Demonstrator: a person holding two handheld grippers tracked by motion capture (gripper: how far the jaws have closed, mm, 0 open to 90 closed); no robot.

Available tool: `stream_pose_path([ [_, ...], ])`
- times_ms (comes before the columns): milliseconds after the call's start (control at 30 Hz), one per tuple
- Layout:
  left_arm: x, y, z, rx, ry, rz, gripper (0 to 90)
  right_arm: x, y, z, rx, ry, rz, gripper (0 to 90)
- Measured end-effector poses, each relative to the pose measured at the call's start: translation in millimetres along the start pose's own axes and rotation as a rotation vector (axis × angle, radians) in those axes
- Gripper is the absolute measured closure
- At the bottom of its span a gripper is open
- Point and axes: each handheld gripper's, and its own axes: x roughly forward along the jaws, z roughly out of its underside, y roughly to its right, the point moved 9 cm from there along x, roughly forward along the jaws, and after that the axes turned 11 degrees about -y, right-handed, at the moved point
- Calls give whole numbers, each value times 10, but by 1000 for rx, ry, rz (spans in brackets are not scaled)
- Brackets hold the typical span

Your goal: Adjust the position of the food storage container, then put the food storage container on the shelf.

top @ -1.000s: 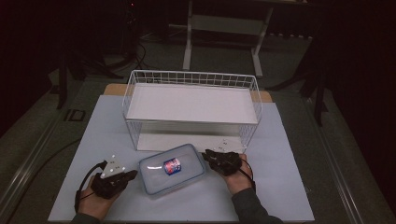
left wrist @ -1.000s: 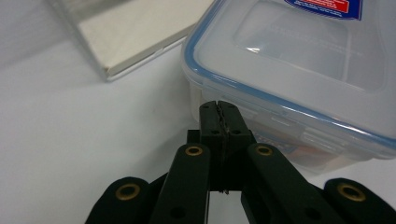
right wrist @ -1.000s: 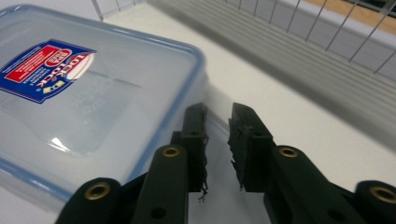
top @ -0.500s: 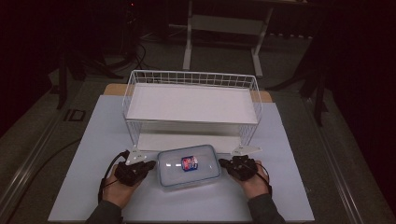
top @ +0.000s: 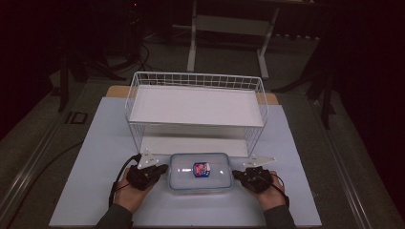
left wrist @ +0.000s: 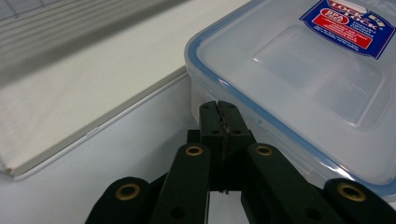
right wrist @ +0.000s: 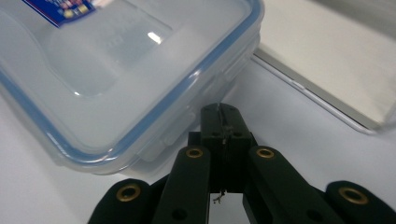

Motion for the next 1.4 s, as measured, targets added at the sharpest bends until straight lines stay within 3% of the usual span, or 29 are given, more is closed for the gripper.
stream_pose_path([
  [100, 20, 2, -19, -16, 9, 14, 897, -94, -11, 4, 15, 30, -40, 884],
  [233, 10, -8, -10, -1, 9, 2, 883, -138, -32, 26, 1, 46, -36, 837],
  [433, -47, -33, 3, -22, 20, 24, 758, -265, -4, -34, 45, 124, -47, 741],
  [467, -78, -39, -5, -32, 38, 35, 738, -339, 24, -71, 63, 165, -45, 690],
  [600, -158, -59, -25, -62, 80, 62, 664, -411, 57, -91, 90, 208, -51, 620],
  [767, -239, -87, -42, -91, 119, 70, 575, -372, 48, -83, 104, 203, -65, 565],
  [933, -247, -26, -67, -102, 132, 105, 514, -336, 33, -95, 135, 202, -99, 510],
  [1067, -239, 19, -84, -107, 131, 120, 414, -304, 24, -100, 169, 204, -146, 477],
  [1167, -222, 38, -97, -136, 133, 135, 375, -250, 24, -100, 215, 198, -193, 434],
  [1267, -189, 63, -101, -158, 123, 170, 354, -189, 9, -101, 251, 184, -240, 386],
  [1400, -133, 110, -90, -150, 95, 191, 352, -151, -7, -100, 267, 174, -267, 362],
])
